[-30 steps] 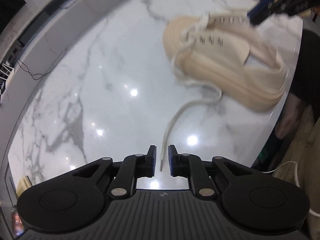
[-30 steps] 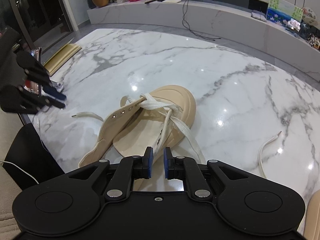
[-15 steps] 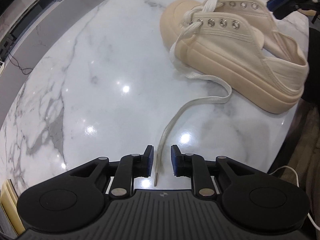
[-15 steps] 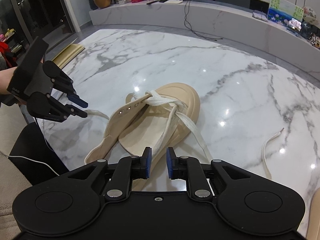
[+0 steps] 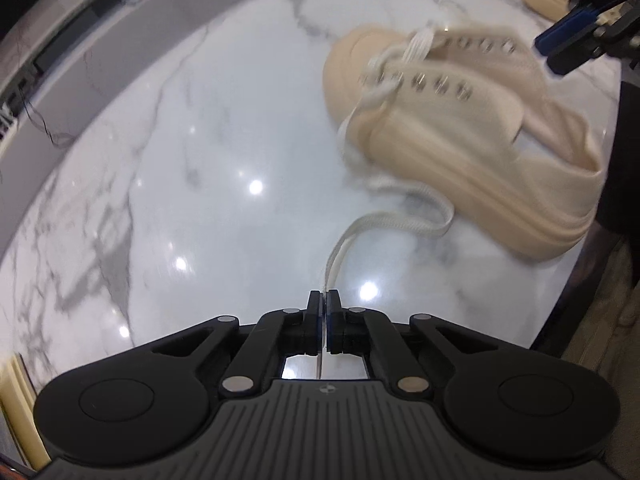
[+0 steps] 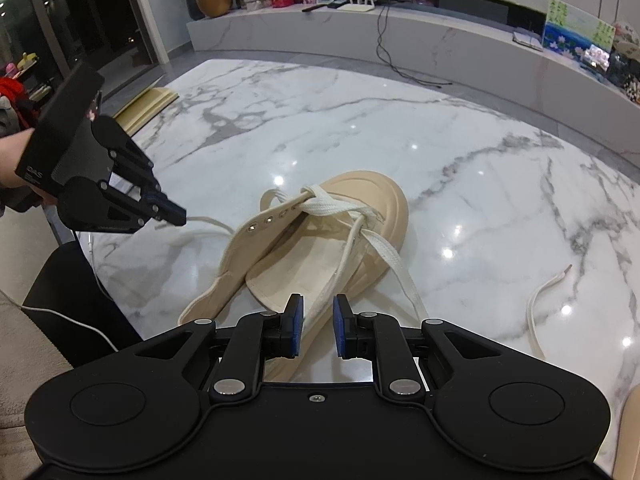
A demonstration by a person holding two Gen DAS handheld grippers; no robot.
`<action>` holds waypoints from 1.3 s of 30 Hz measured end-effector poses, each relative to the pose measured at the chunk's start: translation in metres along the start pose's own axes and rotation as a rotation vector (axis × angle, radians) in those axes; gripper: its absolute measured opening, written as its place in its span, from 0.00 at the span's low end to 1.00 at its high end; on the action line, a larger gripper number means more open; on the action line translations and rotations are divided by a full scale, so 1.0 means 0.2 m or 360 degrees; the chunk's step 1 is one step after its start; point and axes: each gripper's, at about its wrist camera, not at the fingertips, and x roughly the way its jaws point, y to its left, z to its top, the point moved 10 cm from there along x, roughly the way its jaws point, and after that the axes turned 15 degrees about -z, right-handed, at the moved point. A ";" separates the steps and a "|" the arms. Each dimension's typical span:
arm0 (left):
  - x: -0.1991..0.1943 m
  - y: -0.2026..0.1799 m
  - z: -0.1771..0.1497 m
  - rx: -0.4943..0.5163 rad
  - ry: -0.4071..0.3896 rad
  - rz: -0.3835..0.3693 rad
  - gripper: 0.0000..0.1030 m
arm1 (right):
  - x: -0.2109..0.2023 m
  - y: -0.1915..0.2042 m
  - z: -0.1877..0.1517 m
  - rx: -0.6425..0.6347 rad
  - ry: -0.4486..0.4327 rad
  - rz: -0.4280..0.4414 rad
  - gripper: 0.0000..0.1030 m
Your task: Lace up shoes with both hands
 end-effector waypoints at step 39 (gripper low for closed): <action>0.06 0.03 -0.25 -0.0140 0.0191 -0.0037 0.13 | -0.02 0.03 -0.08 -0.0013 -0.0003 -0.0044 0.20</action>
